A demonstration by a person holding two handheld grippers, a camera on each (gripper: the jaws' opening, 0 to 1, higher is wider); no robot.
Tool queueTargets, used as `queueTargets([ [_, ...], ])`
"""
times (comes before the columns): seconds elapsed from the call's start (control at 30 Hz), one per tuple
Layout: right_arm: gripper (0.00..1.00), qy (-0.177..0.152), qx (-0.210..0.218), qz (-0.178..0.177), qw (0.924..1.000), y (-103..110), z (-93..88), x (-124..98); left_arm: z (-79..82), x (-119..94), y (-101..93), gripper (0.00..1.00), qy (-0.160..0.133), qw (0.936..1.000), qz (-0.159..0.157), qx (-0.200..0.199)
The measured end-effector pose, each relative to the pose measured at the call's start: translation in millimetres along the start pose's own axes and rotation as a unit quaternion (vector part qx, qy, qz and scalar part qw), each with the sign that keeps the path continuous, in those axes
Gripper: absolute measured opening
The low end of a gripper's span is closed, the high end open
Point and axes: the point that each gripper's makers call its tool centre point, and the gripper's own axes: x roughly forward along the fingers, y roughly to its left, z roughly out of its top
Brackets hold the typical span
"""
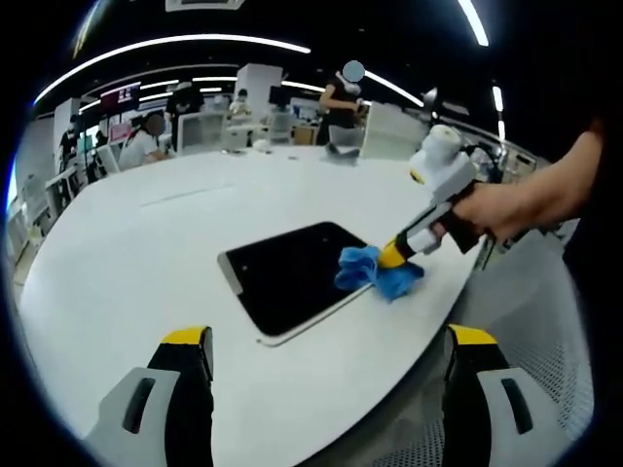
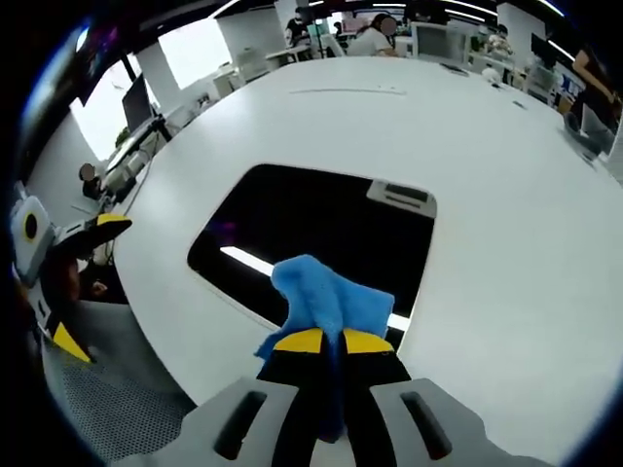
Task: Wipe the mirror surface with the cleaning cloth until all visible marks leave the cleaned area.
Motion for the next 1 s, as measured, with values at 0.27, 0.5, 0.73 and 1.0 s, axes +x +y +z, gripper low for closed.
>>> queueTargets([
  [0.27, 0.01, -0.001, 0.009, -0.016, 0.9998, -14, -4.6, -6, -0.1, 0, -0.3, 0.99, 0.000, 1.0000, -0.002, 0.000],
  [0.5, 0.01, -0.012, 0.000, -0.035, 0.9993, -22, -3.1, -7, 0.2, 0, -1.5, 0.99, 0.001, 1.0000, -0.004, -0.001],
  [0.73, 0.01, -0.021, 0.011, -0.031, 0.9993, -22, -4.7, -7, 1.0, 0, -1.4, 0.99, -0.001, 1.0000, -0.003, -0.003],
  [1.0, 0.01, -0.022, 0.014, -0.035, 0.9991, -22, -3.5, -6, 1.5, 0, -1.0, 0.99, -0.003, 1.0000, -0.002, -0.005],
])
